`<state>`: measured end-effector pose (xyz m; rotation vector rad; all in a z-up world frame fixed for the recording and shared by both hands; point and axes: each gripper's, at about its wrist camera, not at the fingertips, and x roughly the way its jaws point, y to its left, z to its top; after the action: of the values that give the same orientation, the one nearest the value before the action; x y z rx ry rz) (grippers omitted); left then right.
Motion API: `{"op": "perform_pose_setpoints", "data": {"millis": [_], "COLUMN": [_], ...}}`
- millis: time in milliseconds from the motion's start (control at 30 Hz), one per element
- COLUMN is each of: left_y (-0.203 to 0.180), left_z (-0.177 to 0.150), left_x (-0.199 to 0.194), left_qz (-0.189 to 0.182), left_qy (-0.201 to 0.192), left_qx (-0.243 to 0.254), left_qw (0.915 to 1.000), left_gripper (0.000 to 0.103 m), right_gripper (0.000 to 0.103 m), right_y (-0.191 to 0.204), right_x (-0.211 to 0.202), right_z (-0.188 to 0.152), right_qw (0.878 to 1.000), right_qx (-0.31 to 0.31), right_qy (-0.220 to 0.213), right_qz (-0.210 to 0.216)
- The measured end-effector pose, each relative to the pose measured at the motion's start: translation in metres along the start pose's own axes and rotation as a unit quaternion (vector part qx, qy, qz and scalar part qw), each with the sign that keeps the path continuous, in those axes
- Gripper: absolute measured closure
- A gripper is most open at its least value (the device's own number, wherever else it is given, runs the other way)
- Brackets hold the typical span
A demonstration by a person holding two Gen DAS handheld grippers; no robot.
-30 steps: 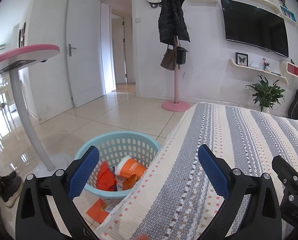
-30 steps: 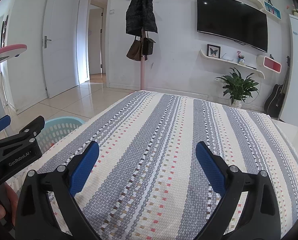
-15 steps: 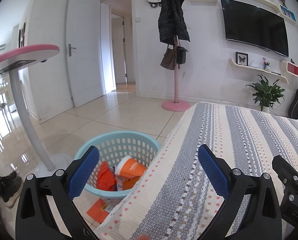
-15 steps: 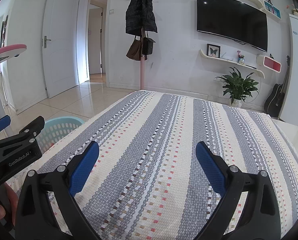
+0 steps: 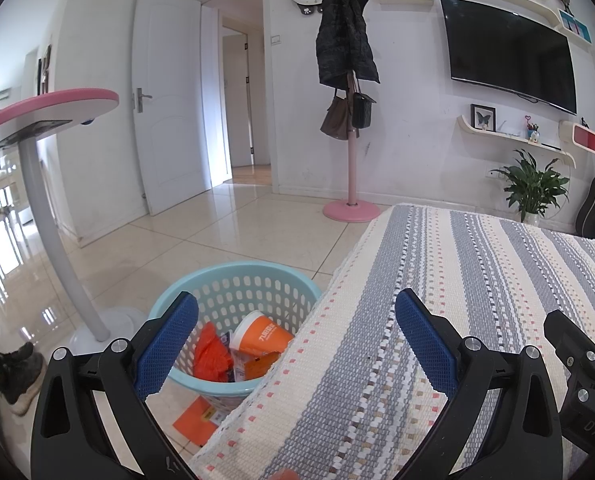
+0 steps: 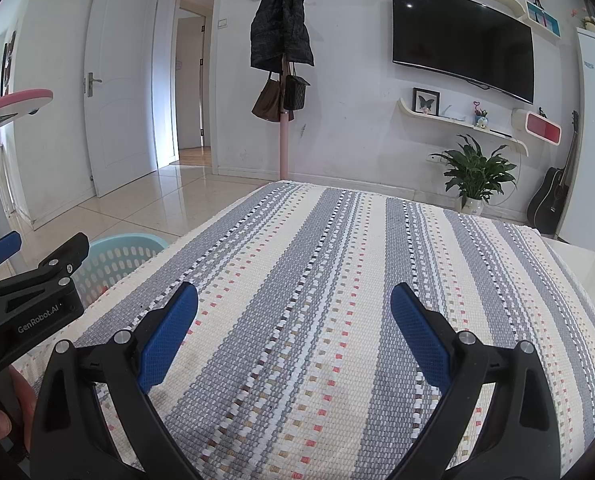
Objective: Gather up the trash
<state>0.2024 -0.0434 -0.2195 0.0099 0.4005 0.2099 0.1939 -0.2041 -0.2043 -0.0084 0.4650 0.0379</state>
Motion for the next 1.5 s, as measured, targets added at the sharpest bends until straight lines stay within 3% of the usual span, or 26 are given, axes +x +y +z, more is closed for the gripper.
{"op": "perform_pose_setpoints", "data": {"millis": [1500], "left_y": [0.0013], "left_z": [0.0004], "left_x": [0.0019], "left_qz": [0.012], "left_qy": [0.006], "left_qx": [0.004], "left_qw": [0.9999], "left_gripper": [0.007], "right_gripper": [0.008], "right_y": [-0.0002], "right_x": [0.0041], "right_z": [-0.0014], "right_qw": [1.0], "right_qx": [0.004], "right_qy": [0.01], "right_qz": [-0.011]}}
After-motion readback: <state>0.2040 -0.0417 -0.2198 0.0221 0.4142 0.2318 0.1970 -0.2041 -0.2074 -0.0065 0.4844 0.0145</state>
